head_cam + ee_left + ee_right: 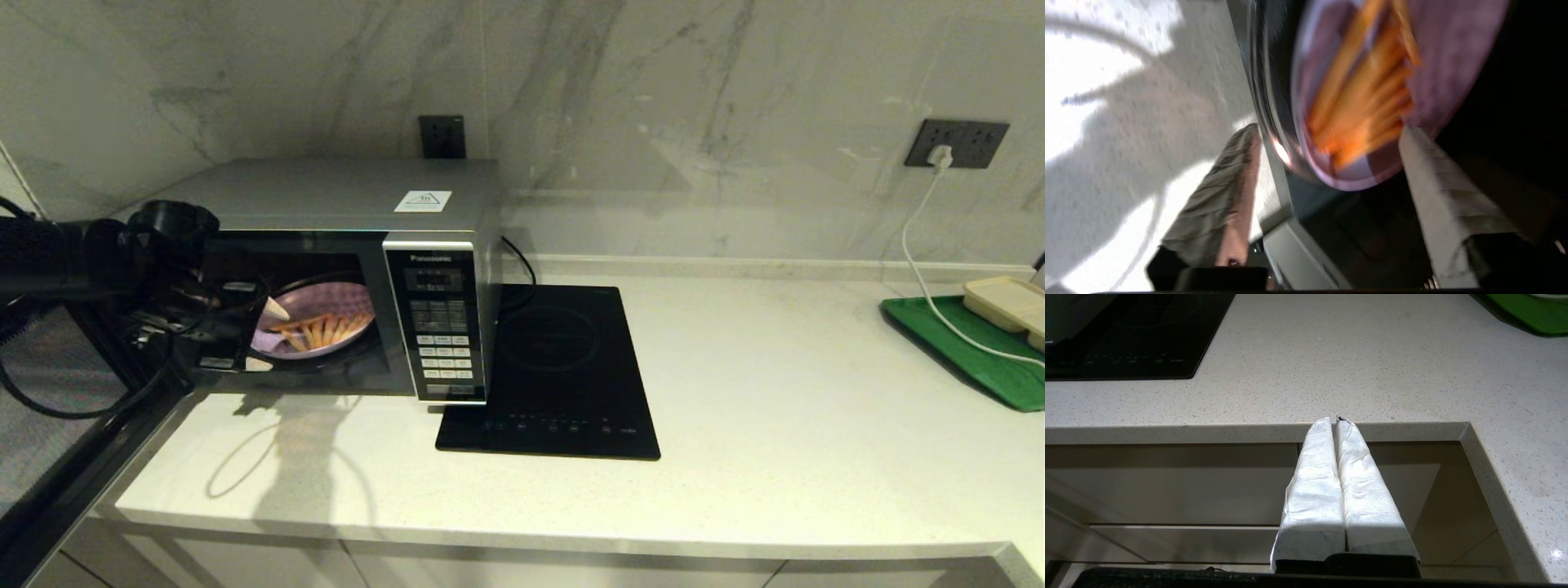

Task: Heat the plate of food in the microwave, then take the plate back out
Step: Put the plate in the microwave oven, then close the microwave oven

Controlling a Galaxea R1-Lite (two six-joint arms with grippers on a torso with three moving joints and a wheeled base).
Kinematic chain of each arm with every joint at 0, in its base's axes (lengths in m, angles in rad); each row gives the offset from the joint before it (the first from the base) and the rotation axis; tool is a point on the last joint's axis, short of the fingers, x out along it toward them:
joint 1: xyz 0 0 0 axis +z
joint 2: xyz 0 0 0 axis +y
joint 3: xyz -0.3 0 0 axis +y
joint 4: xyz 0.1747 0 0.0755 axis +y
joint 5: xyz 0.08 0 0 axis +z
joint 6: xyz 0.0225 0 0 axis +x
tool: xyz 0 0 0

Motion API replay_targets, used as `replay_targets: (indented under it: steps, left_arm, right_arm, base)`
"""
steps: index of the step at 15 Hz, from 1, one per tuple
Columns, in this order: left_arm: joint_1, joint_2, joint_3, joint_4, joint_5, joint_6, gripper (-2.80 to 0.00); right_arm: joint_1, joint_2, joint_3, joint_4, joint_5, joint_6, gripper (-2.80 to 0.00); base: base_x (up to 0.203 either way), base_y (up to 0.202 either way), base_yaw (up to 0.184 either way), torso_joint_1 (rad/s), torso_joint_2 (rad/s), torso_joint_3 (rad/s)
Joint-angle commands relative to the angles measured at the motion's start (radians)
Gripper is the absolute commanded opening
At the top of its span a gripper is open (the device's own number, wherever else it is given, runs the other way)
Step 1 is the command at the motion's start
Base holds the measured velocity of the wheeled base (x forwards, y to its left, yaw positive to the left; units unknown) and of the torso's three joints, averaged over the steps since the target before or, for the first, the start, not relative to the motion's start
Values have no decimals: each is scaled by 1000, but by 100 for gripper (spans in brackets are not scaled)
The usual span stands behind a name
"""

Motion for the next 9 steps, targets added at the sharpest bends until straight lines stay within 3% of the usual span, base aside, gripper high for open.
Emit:
replay_targets:
  steps: [1, 6, 7, 8, 9]
  left_arm:
    - [-5, -106, 42, 35, -12, -5, 0]
    - [-5, -265, 249, 97, -22, 34, 0]
    - [-6, -299, 305, 97, -23, 35, -170]
    - [-6, -335, 358, 96, -24, 39, -280]
    - [-6, -385, 407, 96, -24, 51, -280]
  right_arm:
    - [0, -1, 0, 1, 0, 1, -280]
    - [0, -1, 0, 1, 0, 1, -280]
    - [0, 0, 0, 1, 0, 1, -280]
    - [0, 1, 0, 1, 0, 1, -280]
    - [0, 0, 0, 1, 0, 1, -280]
  base:
    - [0, 0, 0, 0, 0, 0]
    - [0, 0, 0, 0, 0, 0]
    - [0, 0, 0, 0, 0, 0]
    - [0, 0, 0, 0, 0, 0]
    - [0, 0, 0, 0, 0, 0]
